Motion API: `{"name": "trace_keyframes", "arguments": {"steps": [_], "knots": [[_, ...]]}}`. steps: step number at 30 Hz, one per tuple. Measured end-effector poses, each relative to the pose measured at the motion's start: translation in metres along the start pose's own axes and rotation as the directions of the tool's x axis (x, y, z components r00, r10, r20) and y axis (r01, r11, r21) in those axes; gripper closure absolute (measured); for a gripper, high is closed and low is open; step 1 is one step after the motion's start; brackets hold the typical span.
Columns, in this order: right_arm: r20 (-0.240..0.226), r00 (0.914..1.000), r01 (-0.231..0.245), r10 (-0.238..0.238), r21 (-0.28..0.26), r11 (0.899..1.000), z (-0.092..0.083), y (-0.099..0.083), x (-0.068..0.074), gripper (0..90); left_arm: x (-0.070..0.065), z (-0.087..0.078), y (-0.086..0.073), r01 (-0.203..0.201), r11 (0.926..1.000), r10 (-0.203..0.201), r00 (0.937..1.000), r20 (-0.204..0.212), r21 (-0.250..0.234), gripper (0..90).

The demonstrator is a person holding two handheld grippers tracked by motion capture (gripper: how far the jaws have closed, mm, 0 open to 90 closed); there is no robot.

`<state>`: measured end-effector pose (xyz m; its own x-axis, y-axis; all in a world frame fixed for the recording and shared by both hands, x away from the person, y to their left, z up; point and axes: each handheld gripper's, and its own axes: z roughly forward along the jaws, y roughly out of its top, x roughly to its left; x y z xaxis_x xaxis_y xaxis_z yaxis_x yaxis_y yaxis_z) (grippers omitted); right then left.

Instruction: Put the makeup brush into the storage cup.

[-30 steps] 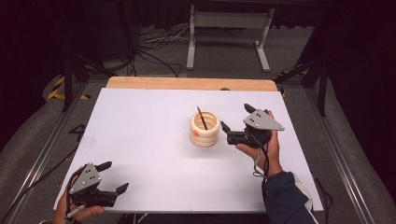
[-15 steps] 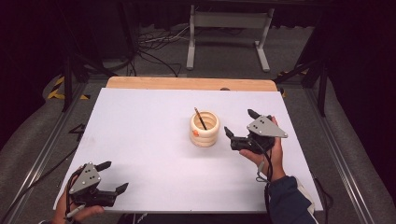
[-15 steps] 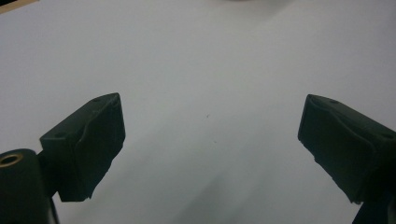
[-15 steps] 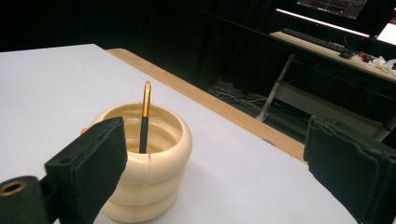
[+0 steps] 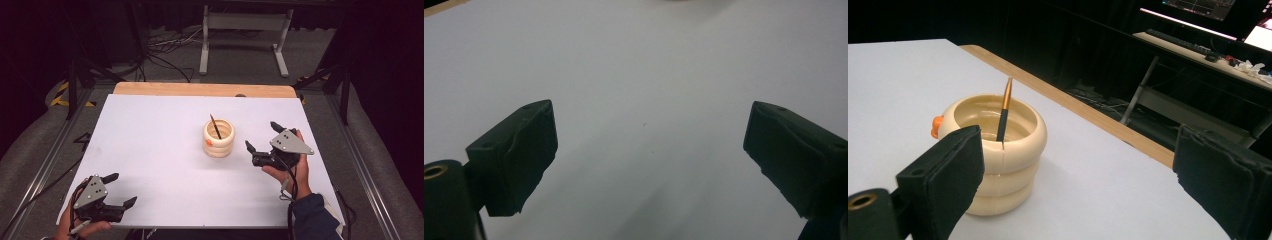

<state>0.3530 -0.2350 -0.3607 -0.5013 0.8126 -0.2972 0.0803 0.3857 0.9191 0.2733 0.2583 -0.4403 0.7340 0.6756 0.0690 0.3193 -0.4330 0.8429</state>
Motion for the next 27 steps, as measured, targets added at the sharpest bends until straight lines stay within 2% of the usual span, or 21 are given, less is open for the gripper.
{"name": "trace_keyframes", "arguments": {"steps": [19, 27], "knots": [[-0.016, 0.9994, 0.031, -0.031, 0.003, 1.0, -0.017, -0.013, 0.003, 6.8, 0.0, -0.001, 0.0, -0.001, 1.0, 0.001, 1.0, -0.002, -0.002, 8.1], [-0.005, 0.9988, 0.049, -0.049, 0.009, 0.999, -0.024, -0.019, 0.003, 6.8, 0.0, -0.001, 0.0, -0.005, 1.0, 0.005, 1.0, 0.0, 0.0, 8.1]]}}
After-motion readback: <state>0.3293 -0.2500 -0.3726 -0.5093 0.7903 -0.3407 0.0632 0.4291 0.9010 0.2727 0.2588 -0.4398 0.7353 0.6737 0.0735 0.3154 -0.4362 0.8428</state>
